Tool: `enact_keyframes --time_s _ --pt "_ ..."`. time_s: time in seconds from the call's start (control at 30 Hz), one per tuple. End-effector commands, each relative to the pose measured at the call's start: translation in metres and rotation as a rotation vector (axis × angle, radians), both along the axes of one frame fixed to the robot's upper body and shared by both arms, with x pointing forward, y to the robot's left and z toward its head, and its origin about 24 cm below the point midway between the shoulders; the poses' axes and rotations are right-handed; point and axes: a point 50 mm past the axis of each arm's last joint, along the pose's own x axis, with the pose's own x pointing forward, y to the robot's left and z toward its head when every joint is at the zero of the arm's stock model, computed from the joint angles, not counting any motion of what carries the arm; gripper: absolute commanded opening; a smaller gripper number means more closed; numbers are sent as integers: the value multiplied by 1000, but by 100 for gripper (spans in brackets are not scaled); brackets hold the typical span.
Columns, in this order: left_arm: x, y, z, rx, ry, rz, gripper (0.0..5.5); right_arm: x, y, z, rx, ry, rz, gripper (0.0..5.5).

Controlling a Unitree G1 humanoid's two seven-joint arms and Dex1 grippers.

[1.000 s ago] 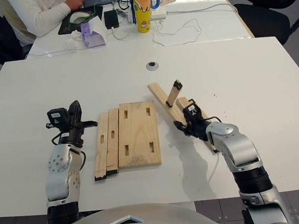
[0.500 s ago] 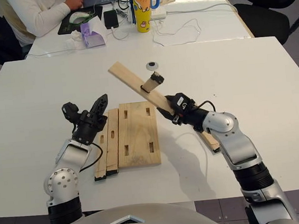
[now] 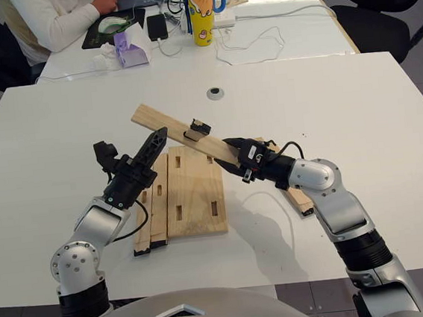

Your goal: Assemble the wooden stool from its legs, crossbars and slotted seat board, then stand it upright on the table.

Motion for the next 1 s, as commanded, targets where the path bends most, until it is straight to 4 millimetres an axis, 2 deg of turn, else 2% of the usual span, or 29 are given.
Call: enact_keyframes --time_s 0.03,0.17,0.47,0.83,1.0 --pt "5 3 -1 7 12 22 287 0 2 2 14 -14 37 208" --pt "3 6 -6 9 37 33 287 3 -3 -2 -7 -17 -13 208" --pt "12 13 -1 -15 12 97 287 -6 1 0 35 60 93 208" --pt "12 15 3 -22 -11 117 122 -4 0 -2 29 102 97 208" --pt "13 16 3 -17 -16 133 110 -3 1 -2 33 111 97 208"
